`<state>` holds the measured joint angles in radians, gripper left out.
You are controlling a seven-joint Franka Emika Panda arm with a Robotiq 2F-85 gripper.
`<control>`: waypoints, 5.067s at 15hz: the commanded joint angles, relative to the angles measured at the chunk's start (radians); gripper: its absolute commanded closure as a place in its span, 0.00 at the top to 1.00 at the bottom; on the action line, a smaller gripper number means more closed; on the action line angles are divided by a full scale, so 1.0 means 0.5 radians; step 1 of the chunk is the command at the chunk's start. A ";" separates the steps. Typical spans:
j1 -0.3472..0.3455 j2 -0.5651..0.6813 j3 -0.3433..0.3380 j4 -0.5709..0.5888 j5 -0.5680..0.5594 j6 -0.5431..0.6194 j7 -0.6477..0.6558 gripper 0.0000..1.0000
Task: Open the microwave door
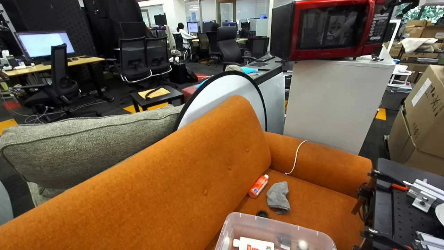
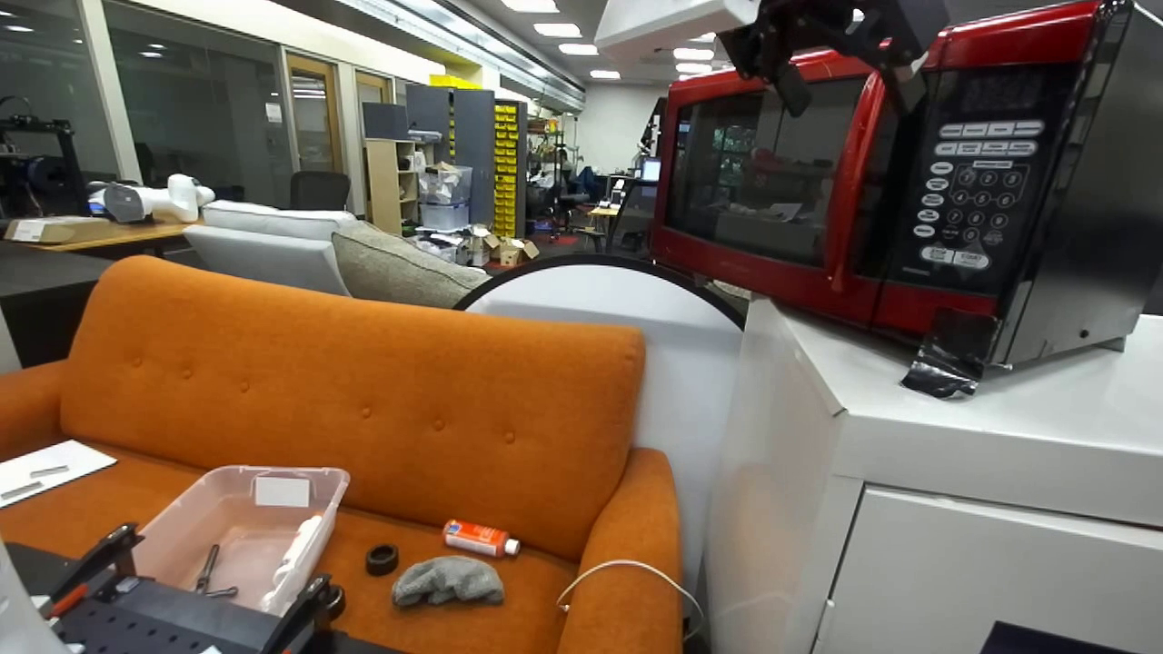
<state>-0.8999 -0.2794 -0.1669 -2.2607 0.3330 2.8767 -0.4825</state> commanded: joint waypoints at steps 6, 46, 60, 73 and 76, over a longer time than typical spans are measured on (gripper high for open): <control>0.013 -0.009 -0.027 -0.005 0.017 -0.039 -0.028 1.00; 0.285 0.442 -0.156 0.260 0.314 -0.045 -0.339 1.00; 0.296 0.512 -0.138 0.338 0.516 -0.021 -0.392 1.00; 0.302 0.597 -0.138 0.429 0.675 0.003 -0.532 0.52; 0.294 0.641 -0.136 0.470 0.719 0.003 -0.549 0.32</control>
<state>-0.7511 0.0092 -0.2347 -2.0639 0.6449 2.8686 -0.7123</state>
